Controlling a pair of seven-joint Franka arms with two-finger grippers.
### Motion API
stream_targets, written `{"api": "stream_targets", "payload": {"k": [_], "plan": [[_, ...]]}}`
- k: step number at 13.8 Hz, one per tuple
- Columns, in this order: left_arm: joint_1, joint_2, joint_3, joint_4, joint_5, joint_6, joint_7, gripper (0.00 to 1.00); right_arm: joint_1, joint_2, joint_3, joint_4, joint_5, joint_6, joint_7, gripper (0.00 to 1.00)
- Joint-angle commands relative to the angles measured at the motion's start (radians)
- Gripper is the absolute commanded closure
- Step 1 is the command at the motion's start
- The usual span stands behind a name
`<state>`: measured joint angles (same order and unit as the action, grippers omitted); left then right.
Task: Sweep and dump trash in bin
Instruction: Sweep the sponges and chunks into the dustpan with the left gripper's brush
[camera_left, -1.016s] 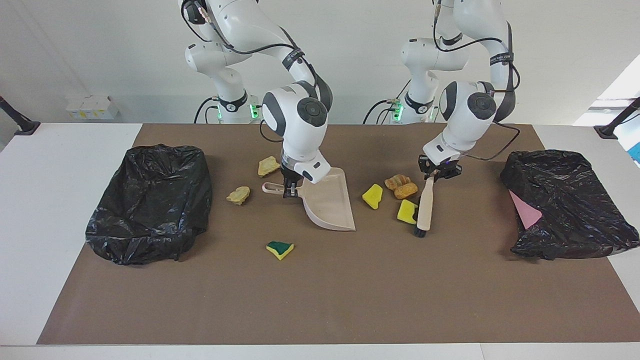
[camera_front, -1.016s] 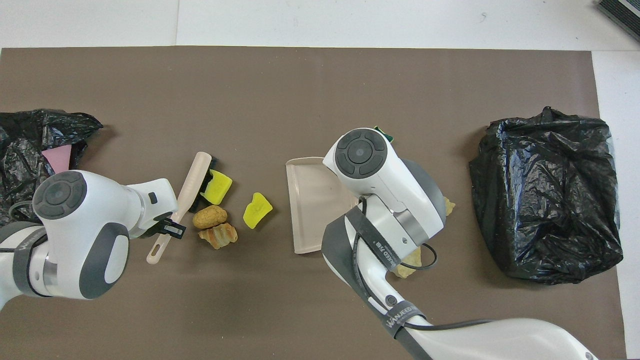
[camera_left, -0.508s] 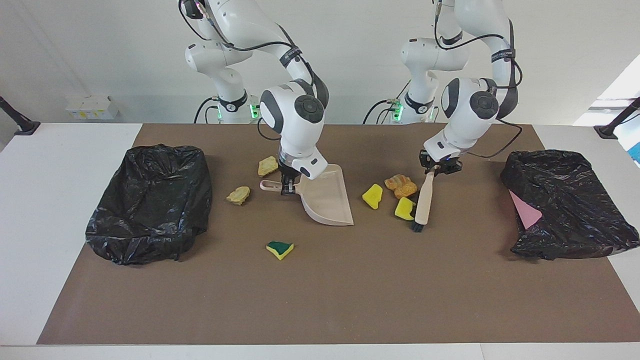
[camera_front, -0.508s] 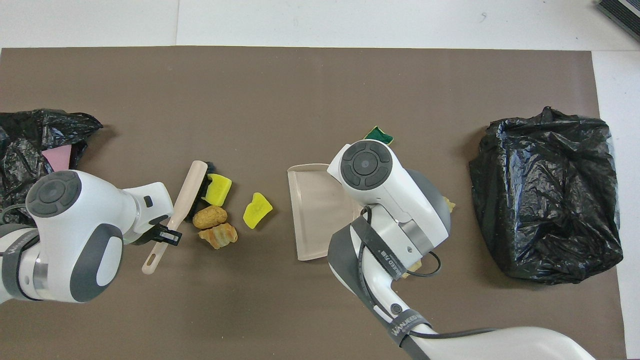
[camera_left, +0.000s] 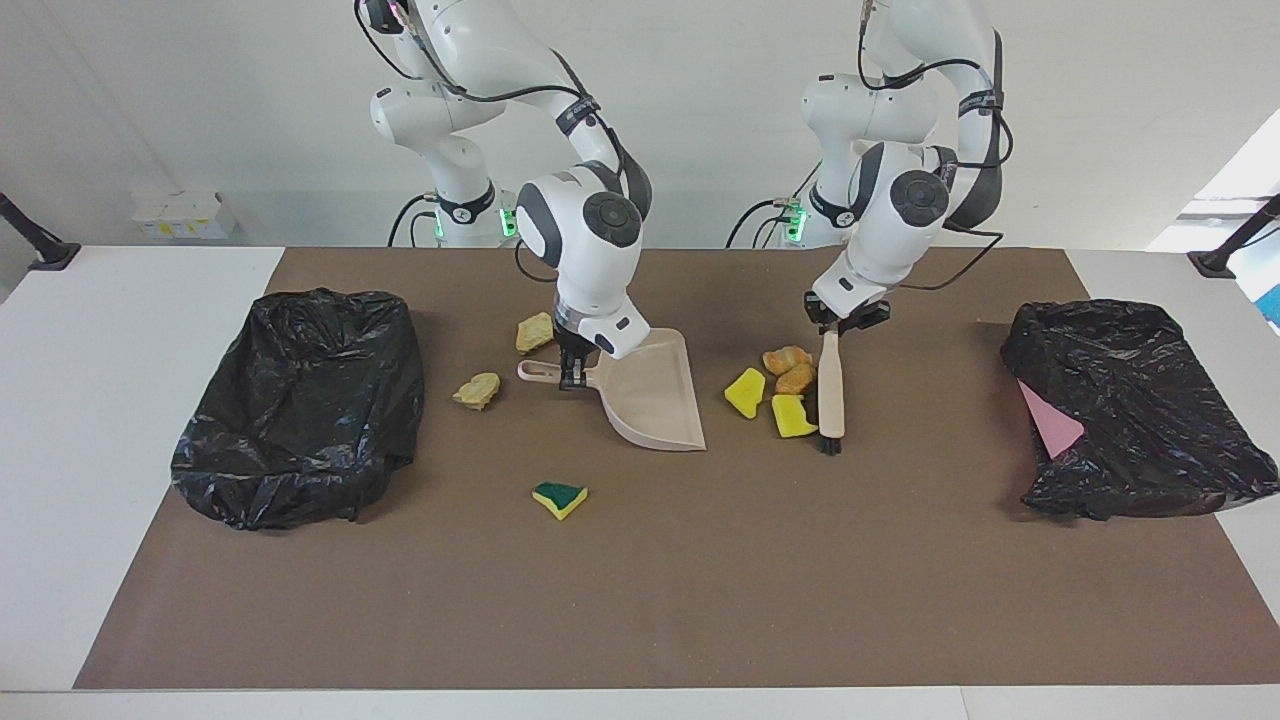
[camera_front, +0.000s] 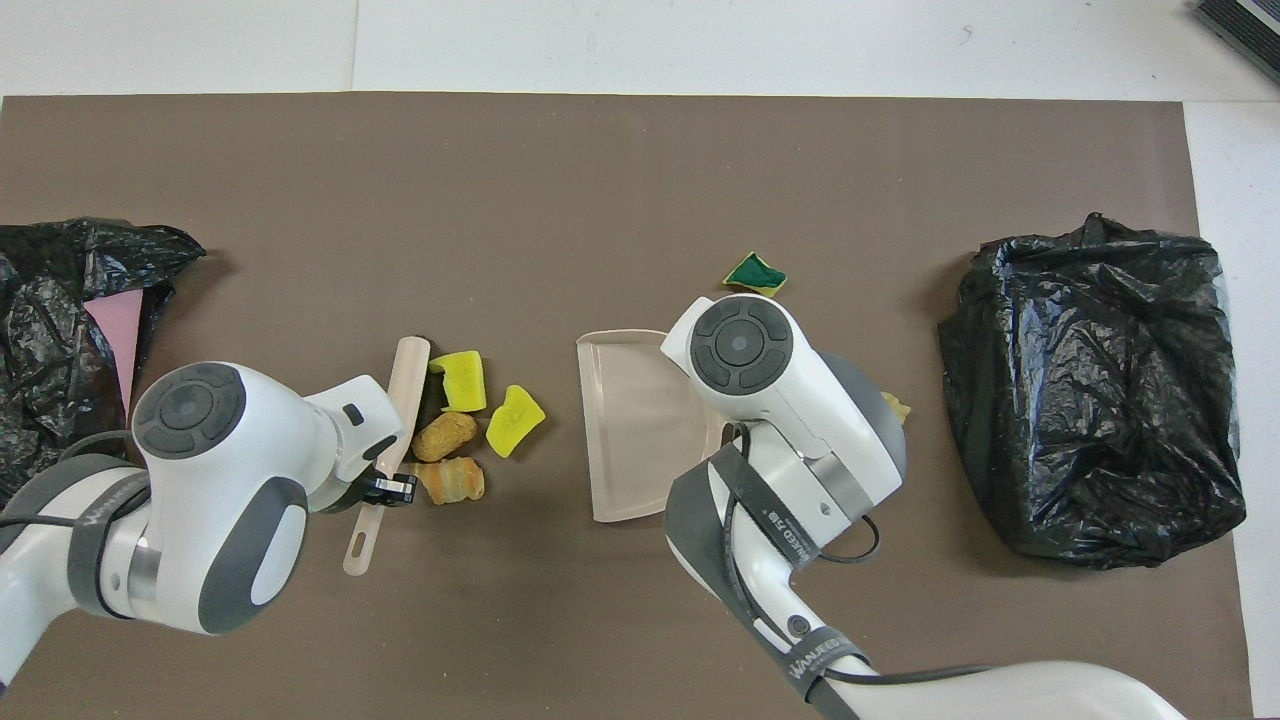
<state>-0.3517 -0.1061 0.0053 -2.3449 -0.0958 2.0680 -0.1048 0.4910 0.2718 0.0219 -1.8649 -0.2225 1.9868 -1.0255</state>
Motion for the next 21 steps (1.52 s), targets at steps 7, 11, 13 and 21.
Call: {"api": "stream_targets", "payload": {"k": [7, 11, 13, 21], "plan": [[-0.243, 0.029, 0.01, -0.028, -0.272, 0.216, -0.033, 1.0, -0.006, -0.029, 0.007, -0.043, -0.02, 0.023, 0.025, 1.0], [-0.314, 0.06, -0.008, 0.007, -0.361, 0.288, -0.038, 1.0, -0.006, -0.031, 0.007, -0.043, -0.02, 0.017, 0.048, 1.0], [-0.302, 0.031, -0.008, 0.012, -0.364, 0.268, -0.041, 1.0, -0.006, -0.031, 0.007, -0.043, -0.02, 0.015, 0.048, 1.0], [-0.283, -0.107, 0.004, -0.007, -0.187, -0.021, -0.494, 1.0, -0.006, -0.031, 0.009, -0.043, -0.02, 0.018, 0.045, 1.0]]}}
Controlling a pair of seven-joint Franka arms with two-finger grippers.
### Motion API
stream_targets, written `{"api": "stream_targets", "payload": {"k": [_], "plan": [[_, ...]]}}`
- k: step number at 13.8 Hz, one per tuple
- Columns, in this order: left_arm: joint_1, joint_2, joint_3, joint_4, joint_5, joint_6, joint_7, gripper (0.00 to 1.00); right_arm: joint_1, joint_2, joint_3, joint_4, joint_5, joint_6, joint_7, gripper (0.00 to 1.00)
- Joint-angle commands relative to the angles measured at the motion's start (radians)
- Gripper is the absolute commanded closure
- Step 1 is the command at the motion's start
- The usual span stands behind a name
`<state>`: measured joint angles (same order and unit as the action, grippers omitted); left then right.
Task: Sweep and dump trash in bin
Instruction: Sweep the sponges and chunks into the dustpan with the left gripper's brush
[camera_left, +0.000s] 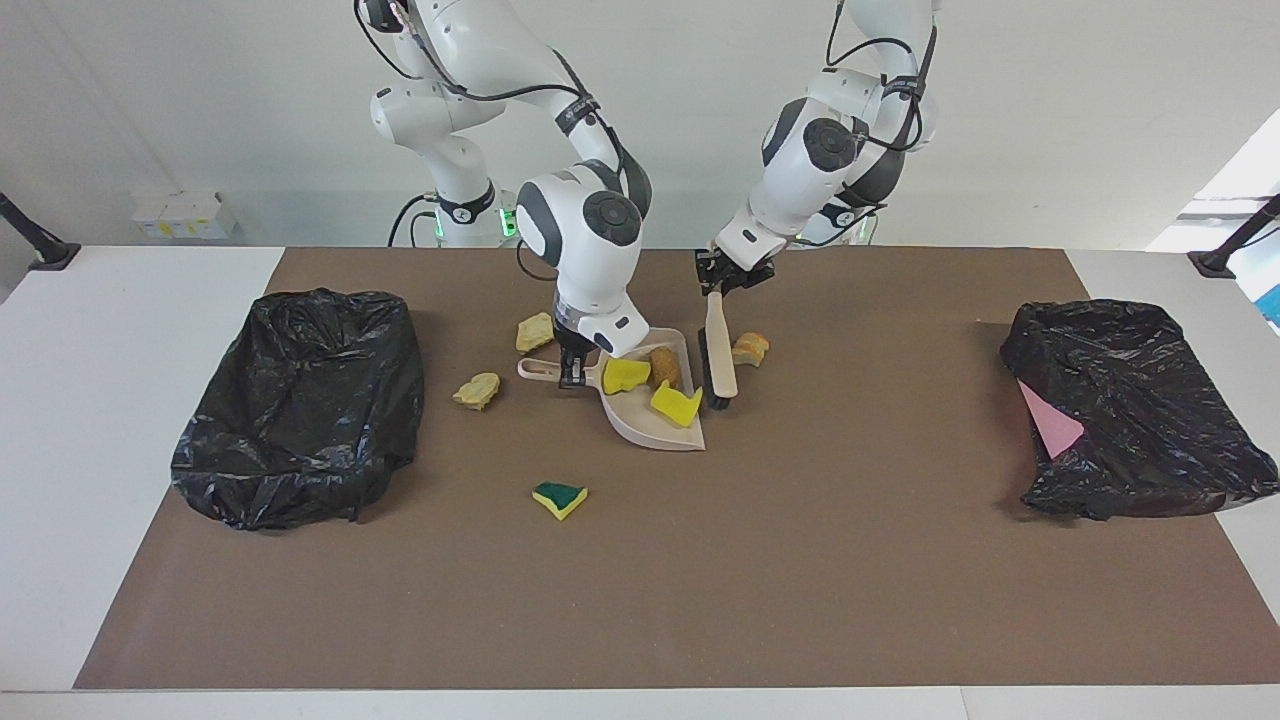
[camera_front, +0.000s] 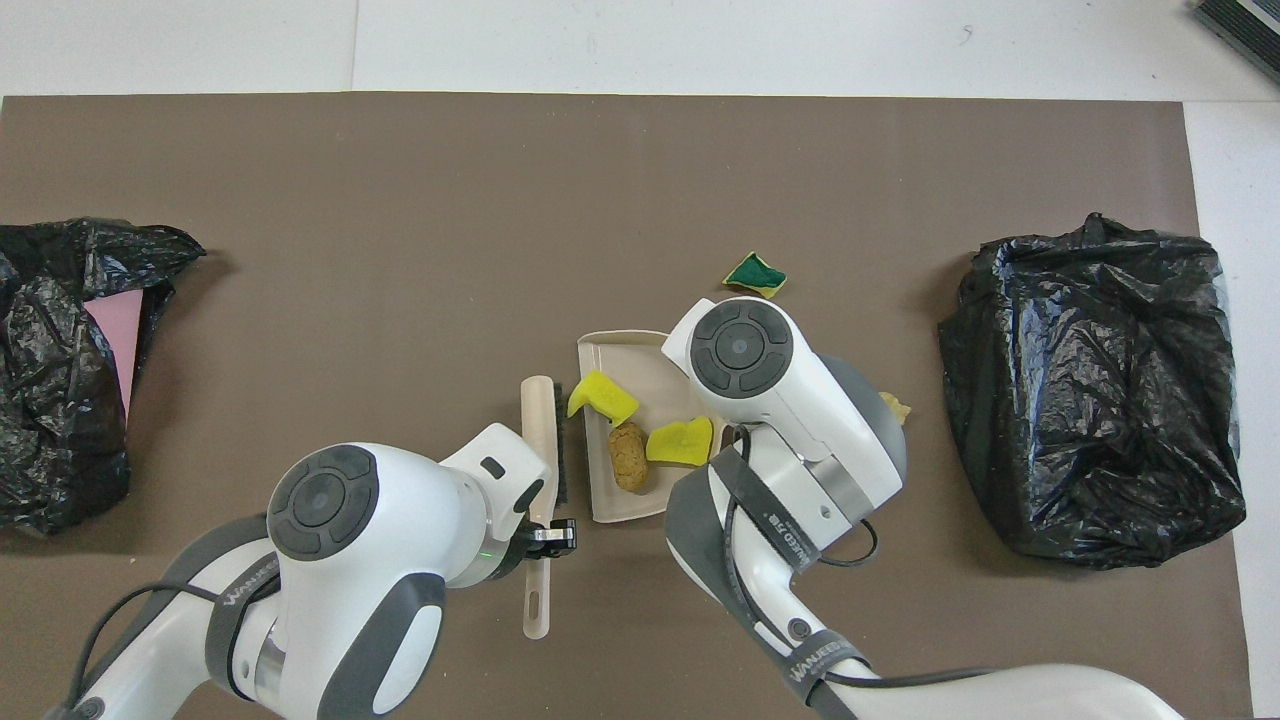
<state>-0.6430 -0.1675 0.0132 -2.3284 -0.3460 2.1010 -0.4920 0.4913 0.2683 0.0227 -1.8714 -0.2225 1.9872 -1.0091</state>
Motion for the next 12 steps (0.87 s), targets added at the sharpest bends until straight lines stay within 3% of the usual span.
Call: {"api": "stream_targets", "payload": {"k": [1, 5, 8, 12], "plan": [[0.006, -0.059, -0.006, -0.037, 0.09, -0.077, -0.161, 1.0, -0.007, -0.027, 0.008, -0.037, -0.02, 0.019, 0.029, 1.0], [-0.01, -0.119, -0.024, -0.092, 0.191, -0.128, -0.463, 1.0, -0.007, -0.027, 0.006, -0.037, -0.02, 0.019, 0.026, 1.0], [-0.014, -0.181, -0.044, -0.204, 0.193, -0.072, -0.482, 1.0, -0.007, -0.027, 0.006, -0.037, -0.02, 0.019, 0.024, 1.0], [-0.023, -0.107, -0.047, -0.227, 0.191, 0.101, -0.464, 1.0, -0.007, -0.027, 0.006, -0.037, -0.02, 0.021, 0.024, 1.0]]}}
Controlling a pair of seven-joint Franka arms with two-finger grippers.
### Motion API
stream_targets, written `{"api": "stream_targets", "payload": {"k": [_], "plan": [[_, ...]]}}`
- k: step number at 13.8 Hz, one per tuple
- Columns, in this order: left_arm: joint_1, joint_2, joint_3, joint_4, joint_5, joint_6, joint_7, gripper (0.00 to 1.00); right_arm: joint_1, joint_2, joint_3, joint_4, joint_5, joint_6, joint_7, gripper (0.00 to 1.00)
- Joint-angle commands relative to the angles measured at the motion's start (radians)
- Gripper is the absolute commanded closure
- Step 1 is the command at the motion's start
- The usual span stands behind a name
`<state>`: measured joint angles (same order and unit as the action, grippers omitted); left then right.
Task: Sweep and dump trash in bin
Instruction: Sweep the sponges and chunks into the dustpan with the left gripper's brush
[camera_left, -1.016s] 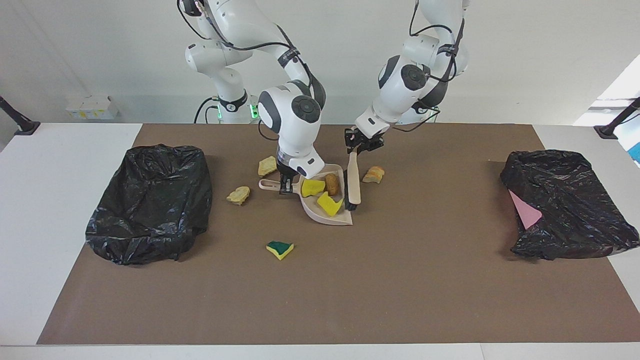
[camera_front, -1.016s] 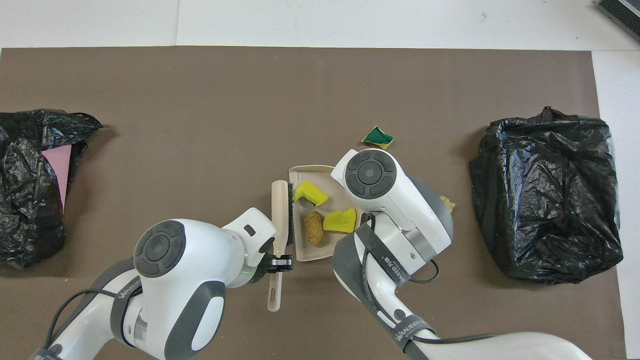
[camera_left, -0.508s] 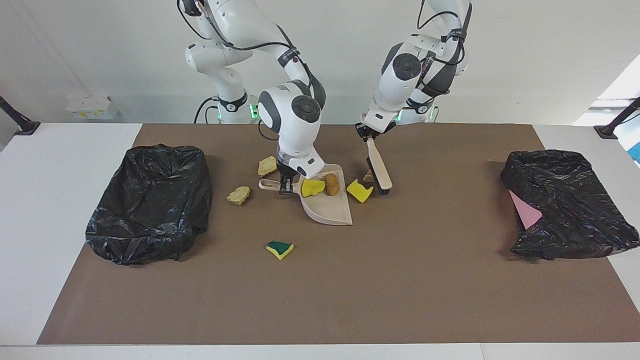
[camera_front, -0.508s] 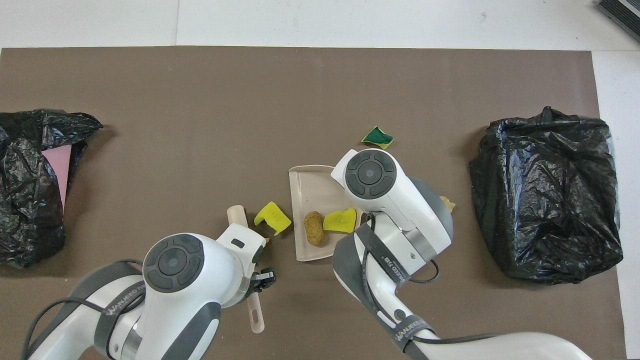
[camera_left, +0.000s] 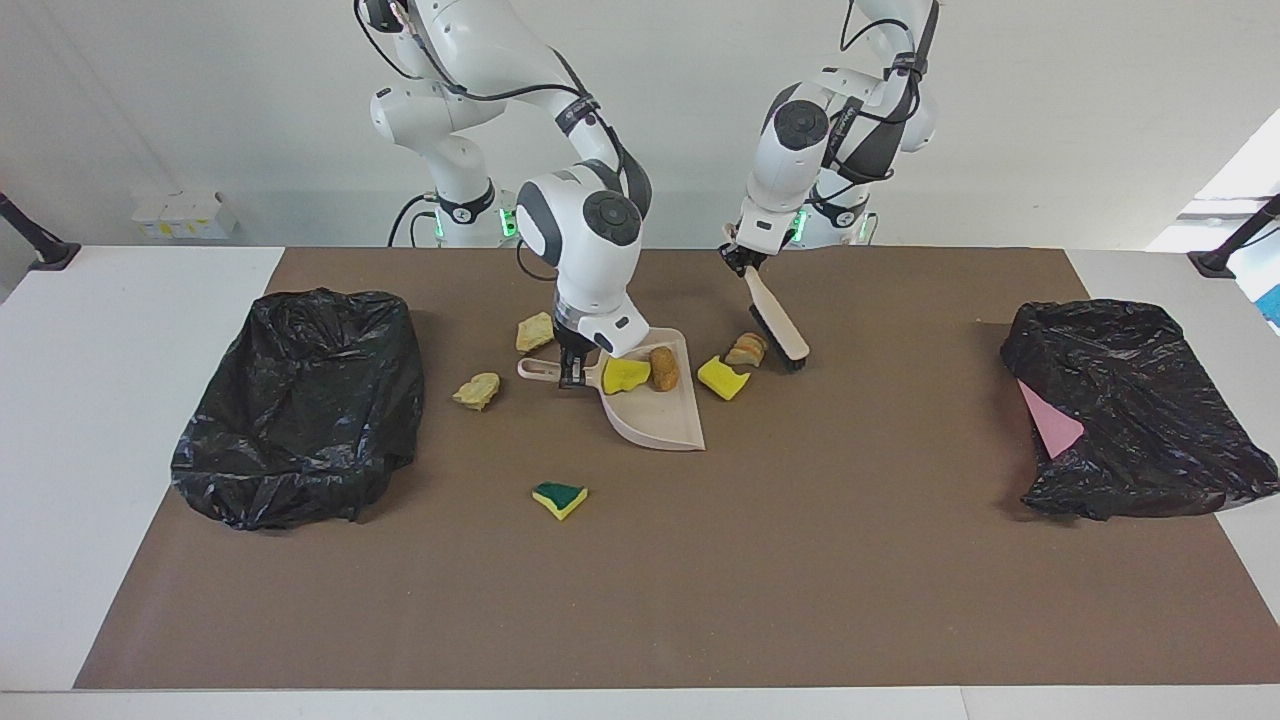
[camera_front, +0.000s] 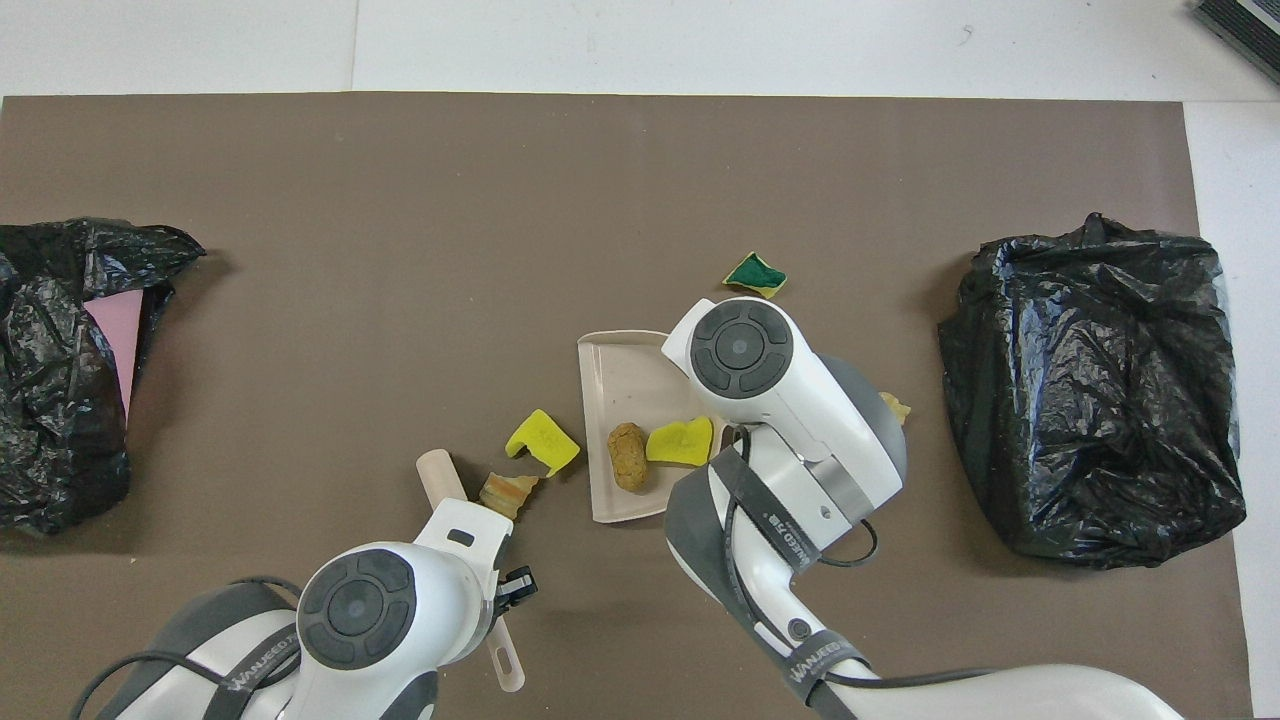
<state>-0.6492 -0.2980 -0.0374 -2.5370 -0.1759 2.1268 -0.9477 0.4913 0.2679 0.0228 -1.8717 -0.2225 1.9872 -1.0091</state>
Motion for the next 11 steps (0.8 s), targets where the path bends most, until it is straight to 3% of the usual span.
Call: {"api": "stream_targets", "payload": {"k": [1, 4, 7, 11], "plan": [[-0.017, 0.049, 0.002, -0.019, 0.021, 0.137, 0.003, 1.0, -0.007, -0.027, 0.006, -0.037, -0.02, 0.021, 0.024, 1.0], [-0.006, 0.135, 0.004, 0.059, -0.049, 0.214, 0.168, 1.0, -0.007, -0.027, 0.006, -0.037, -0.02, 0.021, 0.024, 1.0], [-0.01, 0.174, 0.001, 0.112, -0.143, 0.242, 0.369, 1.0, -0.007, -0.027, 0.006, -0.037, -0.02, 0.019, 0.026, 1.0], [-0.059, 0.269, -0.018, 0.168, -0.16, 0.343, 0.443, 1.0, -0.007, -0.027, 0.006, -0.037, -0.02, 0.019, 0.027, 1.0]]}}
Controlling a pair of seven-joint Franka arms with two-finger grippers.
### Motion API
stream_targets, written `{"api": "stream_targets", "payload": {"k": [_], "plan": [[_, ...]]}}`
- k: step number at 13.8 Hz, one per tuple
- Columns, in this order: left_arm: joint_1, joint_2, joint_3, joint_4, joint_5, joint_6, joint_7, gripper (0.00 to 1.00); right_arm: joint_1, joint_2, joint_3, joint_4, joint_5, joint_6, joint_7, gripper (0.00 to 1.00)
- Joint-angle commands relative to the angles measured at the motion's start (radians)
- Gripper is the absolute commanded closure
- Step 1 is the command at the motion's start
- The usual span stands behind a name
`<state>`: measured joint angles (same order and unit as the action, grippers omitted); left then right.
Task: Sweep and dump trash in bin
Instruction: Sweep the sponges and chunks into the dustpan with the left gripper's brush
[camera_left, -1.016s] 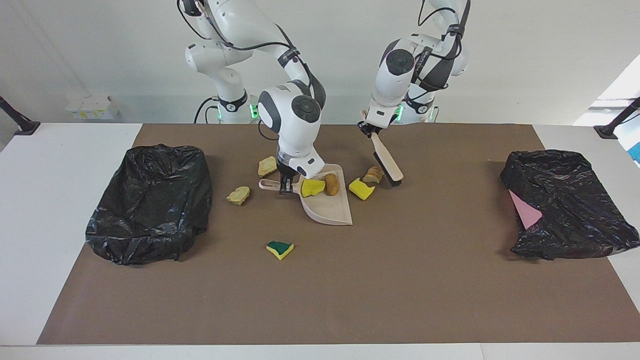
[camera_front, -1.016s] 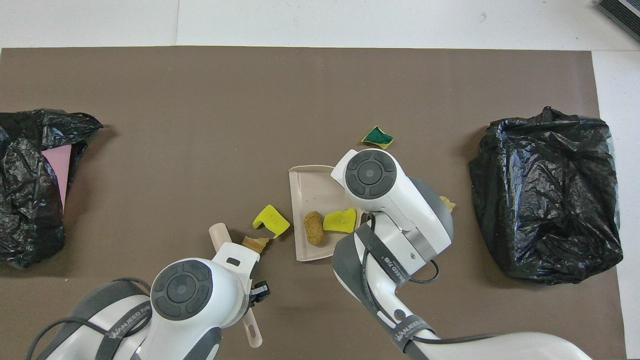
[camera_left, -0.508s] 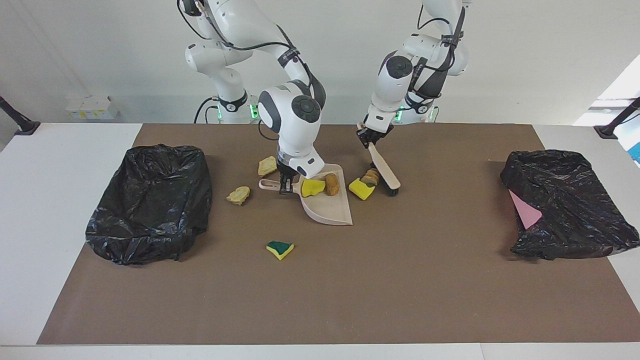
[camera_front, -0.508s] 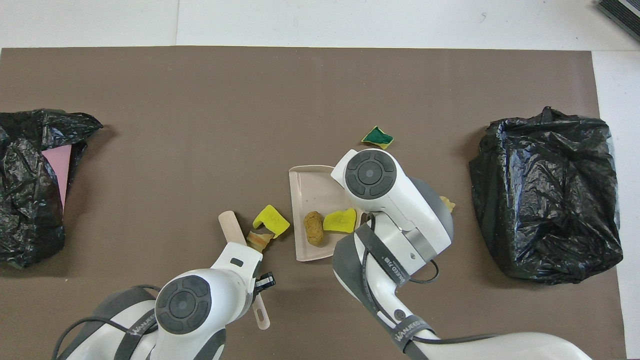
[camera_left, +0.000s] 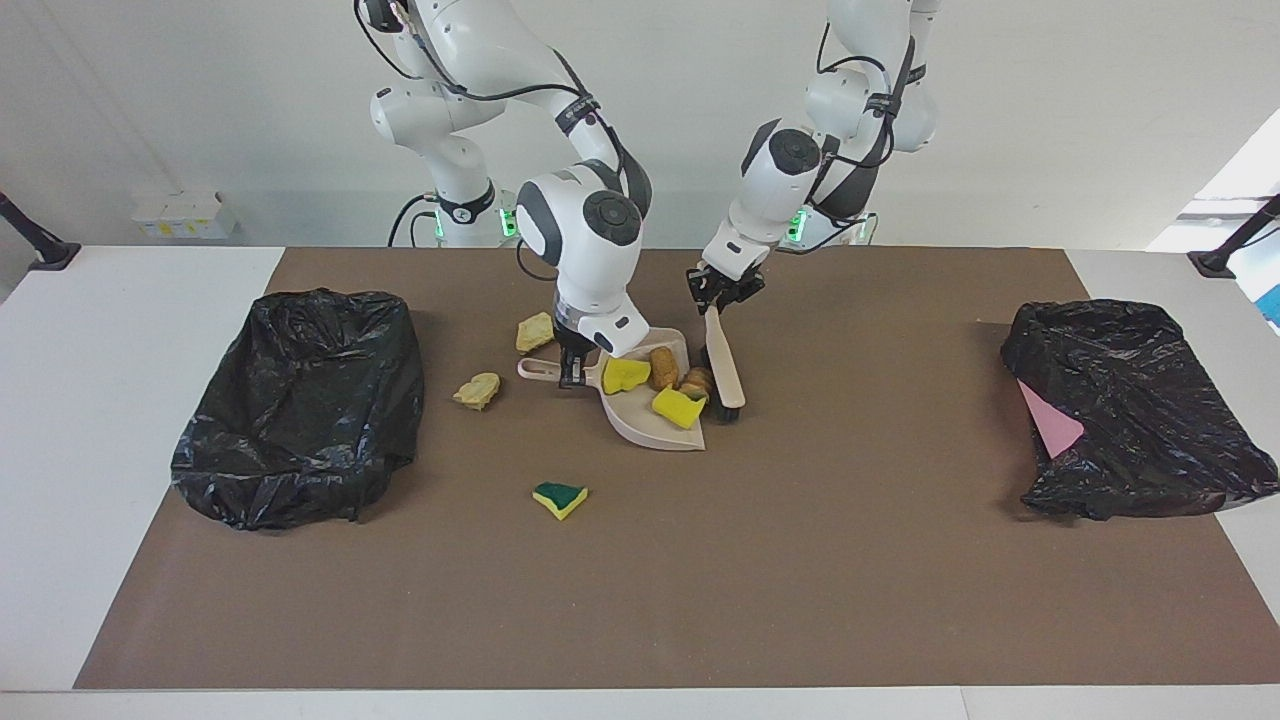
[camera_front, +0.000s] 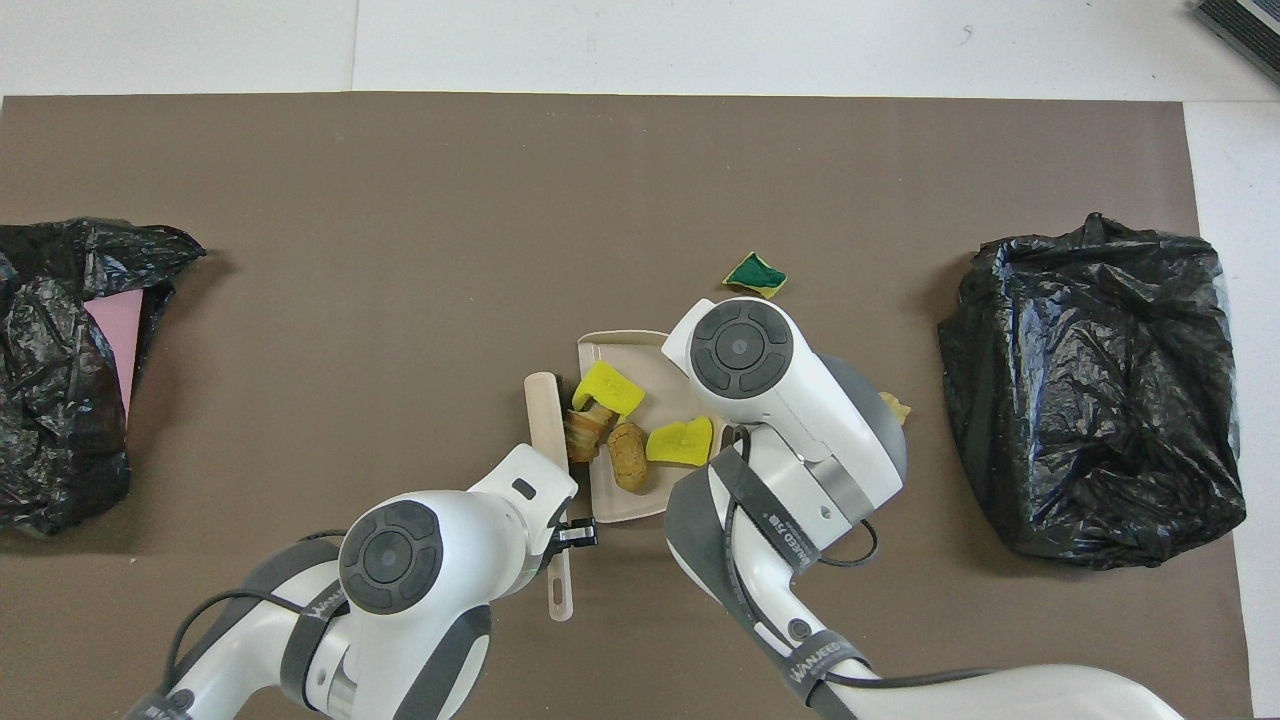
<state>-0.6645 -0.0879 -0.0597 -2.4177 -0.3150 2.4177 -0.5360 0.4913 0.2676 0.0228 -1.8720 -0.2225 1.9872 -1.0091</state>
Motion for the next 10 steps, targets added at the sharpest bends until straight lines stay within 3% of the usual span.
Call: {"api": "stream_targets", "payload": {"k": [1, 4, 10], "plan": [[-0.049, 0.066, 0.006, 0.092, -0.041, 0.047, 0.027, 1.0, -0.007, -0.027, 0.008, -0.036, -0.02, 0.019, 0.027, 1.0], [-0.015, 0.054, 0.015, 0.109, -0.042, 0.018, 0.033, 1.0, -0.007, -0.027, 0.006, -0.036, -0.02, 0.021, 0.029, 1.0], [0.149, 0.016, 0.02, 0.107, -0.024, -0.112, 0.034, 1.0, -0.008, -0.024, 0.006, -0.026, -0.017, 0.028, 0.024, 1.0]]}}
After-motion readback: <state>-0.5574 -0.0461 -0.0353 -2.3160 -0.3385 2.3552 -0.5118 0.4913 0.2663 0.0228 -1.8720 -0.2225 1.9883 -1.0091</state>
